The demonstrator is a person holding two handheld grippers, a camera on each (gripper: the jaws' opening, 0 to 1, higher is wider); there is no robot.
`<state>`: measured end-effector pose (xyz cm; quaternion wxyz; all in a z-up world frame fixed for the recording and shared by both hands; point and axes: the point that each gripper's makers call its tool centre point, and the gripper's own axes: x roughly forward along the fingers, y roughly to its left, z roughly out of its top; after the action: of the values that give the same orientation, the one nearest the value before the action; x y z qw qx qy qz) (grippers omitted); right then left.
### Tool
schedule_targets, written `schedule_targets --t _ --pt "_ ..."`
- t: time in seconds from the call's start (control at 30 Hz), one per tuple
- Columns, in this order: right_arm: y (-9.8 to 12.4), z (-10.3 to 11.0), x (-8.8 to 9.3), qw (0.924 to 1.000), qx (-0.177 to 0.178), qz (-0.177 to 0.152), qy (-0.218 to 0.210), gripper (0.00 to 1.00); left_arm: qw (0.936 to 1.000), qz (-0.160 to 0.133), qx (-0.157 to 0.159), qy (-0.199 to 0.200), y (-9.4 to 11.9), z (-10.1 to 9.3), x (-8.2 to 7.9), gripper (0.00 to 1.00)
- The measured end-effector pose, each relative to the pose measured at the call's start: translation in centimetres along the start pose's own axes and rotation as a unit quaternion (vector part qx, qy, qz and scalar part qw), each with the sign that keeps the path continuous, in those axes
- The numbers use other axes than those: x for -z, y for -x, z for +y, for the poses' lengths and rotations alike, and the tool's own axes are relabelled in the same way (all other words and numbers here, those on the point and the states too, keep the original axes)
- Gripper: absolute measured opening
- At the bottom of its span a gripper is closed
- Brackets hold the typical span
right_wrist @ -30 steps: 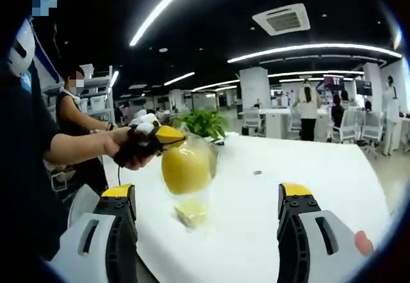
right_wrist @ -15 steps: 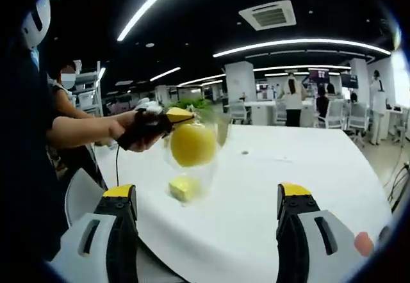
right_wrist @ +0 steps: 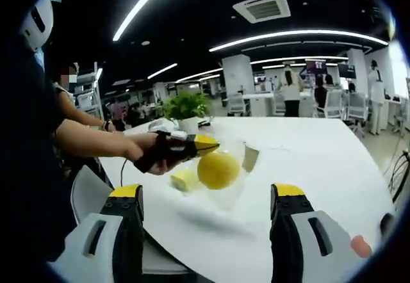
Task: Compare the silicone blocks by pressing each to a similar depth, holding the contact briefly, and releasing to observe deformation and rebound differences across the visible hardness samples.
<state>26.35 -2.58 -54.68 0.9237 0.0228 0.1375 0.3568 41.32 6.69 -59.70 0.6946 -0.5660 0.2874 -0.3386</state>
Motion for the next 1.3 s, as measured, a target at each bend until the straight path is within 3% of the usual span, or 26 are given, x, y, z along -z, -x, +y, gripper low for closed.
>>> schedule_targets --t 0.13,0.23,0.27,0.3,0.37,0.4,0.47,0.57,0.67,0.77,0.83,0.93,1.07,1.1,1.13,1.17,1.23,1.3 --pt "0.7 -0.6 0.2 0.9999 0.002 0.007 -0.009 0.75 0.9974 -0.040 -0.038 0.046 -0.4 3.8 -1.1 0.00" --pt "1.1 -1.1 0.6 0.9998 0.007 0.018 -0.007 0.75 0.9960 -0.042 -0.076 0.019 -0.7 5.8 -1.6 0.00" --pt "1.2 -1.2 0.6 0.9998 0.009 0.018 -0.005 0.74 0.9941 -0.063 -0.087 0.015 -0.7 6.4 -2.5 0.00" --pt "1.3 -1.4 0.6 0.9997 0.012 0.019 -0.004 0.75 0.9948 -0.056 -0.075 0.040 -1.0 6.5 -2.5 0.00" --pt "1.6 -1.5 0.5 0.9998 0.011 0.018 -0.003 0.75 0.9940 -0.065 -0.086 0.021 -1.2 7.2 -3.2 0.00" --pt "1.8 -1.7 0.3 0.9998 0.015 0.012 -0.004 0.75 0.9918 -0.065 -0.109 -0.006 -1.2 8.0 -3.6 0.00" --pt "2.1 -1.8 -0.2 0.9998 0.020 0.000 -0.009 0.76 0.9916 -0.054 -0.117 -0.016 -1.5 8.5 -3.6 0.00" --pt "2.3 -2.2 -0.2 0.9995 0.028 -0.001 -0.016 0.75 0.9861 -0.034 -0.149 -0.065 -1.8 9.5 -3.9 0.00" --pt "2.4 -2.5 0.0 0.9993 0.034 0.005 -0.015 0.73 0.9709 -0.009 -0.193 -0.141 -1.8 10.7 -4.1 0.00" --pt "2.4 -2.8 -0.1 0.9990 0.037 0.003 -0.023 0.73 0.9646 0.012 -0.209 -0.160 -2.0 11.5 -4.3 0.00" --pt "2.4 -2.9 -0.9 0.9985 0.039 -0.017 -0.033 0.74 0.9596 0.023 -0.222 -0.172 -2.2 11.9 -4.3 0.00" --pt "2.4 -2.8 -1.2 0.9984 0.040 -0.019 -0.036 0.73 0.9419 0.050 -0.240 -0.230 -2.4 12.2 -4.4 0.00" --pt "2.4 -2.7 -0.9 0.9986 0.041 -0.009 -0.033 0.72 0.9330 0.057 -0.260 -0.242 -2.5 12.9 -4.8 0.00" --pt "2.5 -2.6 -1.0 0.9986 0.041 -0.007 -0.033 0.72 0.9289 0.061 -0.276 -0.240 -2.1 13.4 -4.8 0.00" --pt "2.5 -2.6 -0.9 0.9986 0.041 -0.004 -0.032 0.72 0.9197 0.073 -0.307 -0.233 -1.4 14.1 -4.7 0.00" --pt "2.5 -2.5 -0.9 0.9987 0.042 -0.002 -0.030 0.72 0.9139 0.079 -0.309 -0.251 -1.2 14.2 -4.8 0.01" --pt "2.6 -2.4 -0.9 0.9987 0.043 0.000 -0.029 0.73 0.9172 0.087 -0.293 -0.256 -1.7 13.6 -4.7 0.03" --pt "2.7 -2.2 -0.8 0.9986 0.042 0.000 -0.031 0.73 0.9132 0.097 -0.289 -0.270 -1.7 13.4 -4.8 0.06"
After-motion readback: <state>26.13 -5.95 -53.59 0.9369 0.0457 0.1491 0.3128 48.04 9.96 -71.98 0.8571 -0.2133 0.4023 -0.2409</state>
